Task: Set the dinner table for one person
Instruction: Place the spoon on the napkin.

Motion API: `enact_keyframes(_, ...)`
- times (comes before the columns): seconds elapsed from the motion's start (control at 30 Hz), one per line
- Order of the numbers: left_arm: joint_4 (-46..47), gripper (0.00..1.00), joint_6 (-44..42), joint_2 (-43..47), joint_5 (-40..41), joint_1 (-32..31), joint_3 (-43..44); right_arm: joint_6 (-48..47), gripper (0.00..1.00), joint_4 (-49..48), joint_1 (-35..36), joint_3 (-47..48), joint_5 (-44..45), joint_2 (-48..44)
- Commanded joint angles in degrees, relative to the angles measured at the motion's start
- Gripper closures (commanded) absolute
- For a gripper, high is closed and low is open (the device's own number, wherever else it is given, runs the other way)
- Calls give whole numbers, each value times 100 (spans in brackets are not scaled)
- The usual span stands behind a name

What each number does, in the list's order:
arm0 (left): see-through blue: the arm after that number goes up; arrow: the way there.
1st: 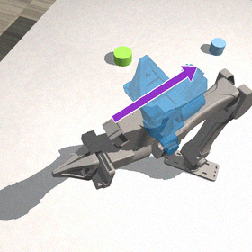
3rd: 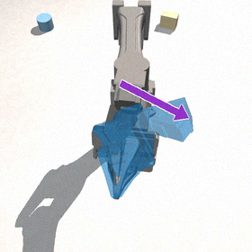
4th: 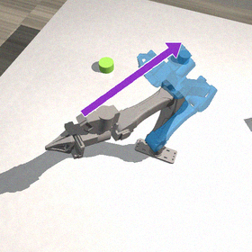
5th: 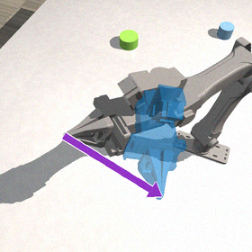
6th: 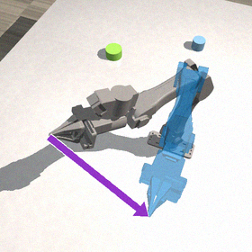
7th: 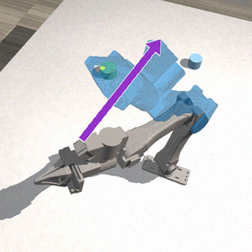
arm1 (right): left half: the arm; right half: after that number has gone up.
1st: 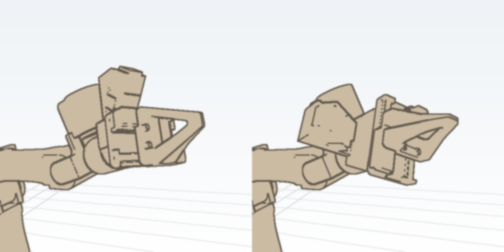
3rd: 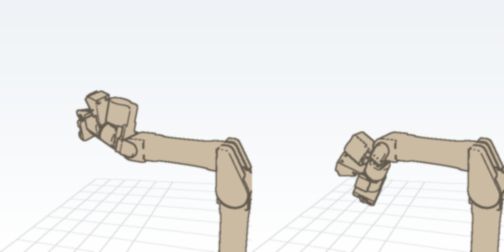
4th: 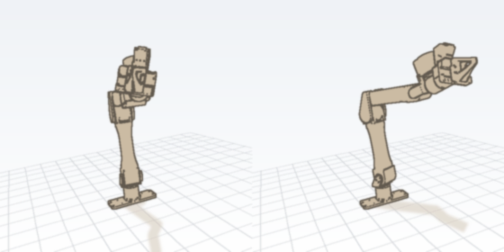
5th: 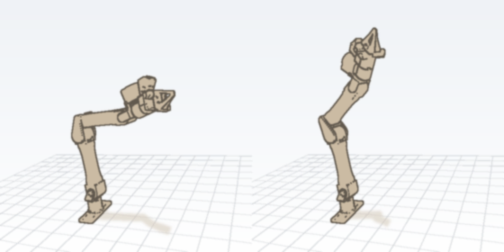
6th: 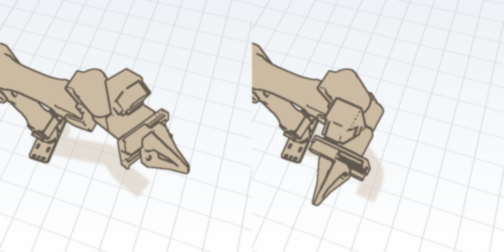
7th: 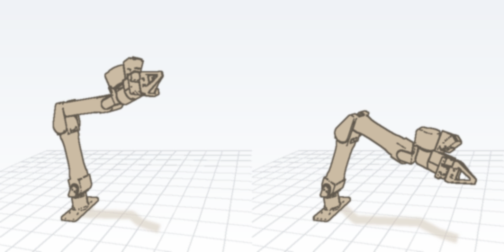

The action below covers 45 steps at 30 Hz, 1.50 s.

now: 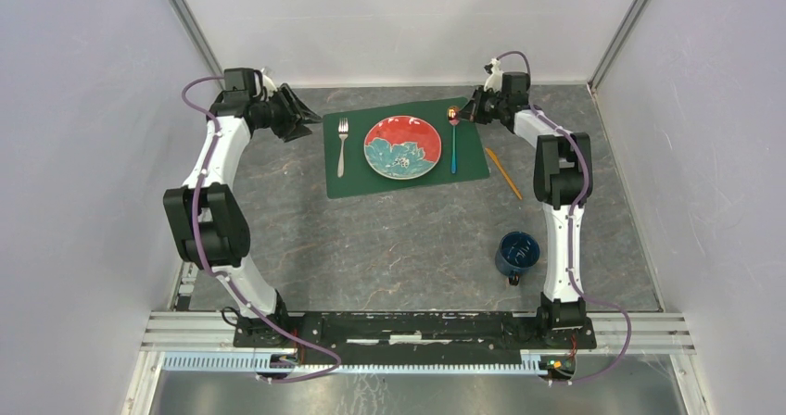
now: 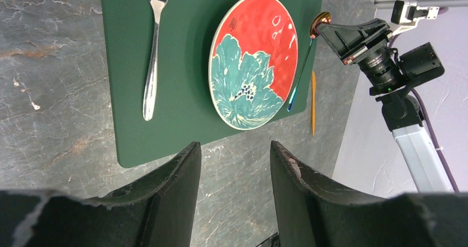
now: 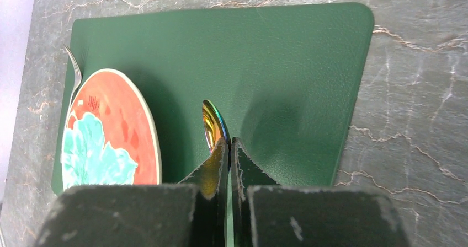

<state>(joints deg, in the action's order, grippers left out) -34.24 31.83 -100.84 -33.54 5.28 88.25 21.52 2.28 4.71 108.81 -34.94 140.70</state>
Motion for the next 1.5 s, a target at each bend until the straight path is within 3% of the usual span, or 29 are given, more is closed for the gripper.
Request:
enact_keyframes(0.0,-96,44,-416,-55,-160,38,325,-23,100,-190,30,-12,-98,-95)
enact_keyframes(0.6,-183,44,-440,-208,-169,69,601,389,94,-655,175,72,-184,247)
enact_keyframes(0.7,-212,44,-474,-202,-148,76,608,355,81,-616,171,44,-244,265)
enact_keyframes(0.83,-215,45,-494,-182,-149,70,566,276,53,-502,178,-87,-105,159)
enact_keyframes(1.03,-215,44,-525,-143,-144,76,522,-146,25,41,174,-105,209,-70)
enact_keyframes(1.1,-215,44,-533,-130,-133,71,475,-230,2,126,174,-140,247,-135)
enact_keyframes(1.47,-188,44,-545,-81,-133,78,412,-477,2,237,155,-715,554,-552)
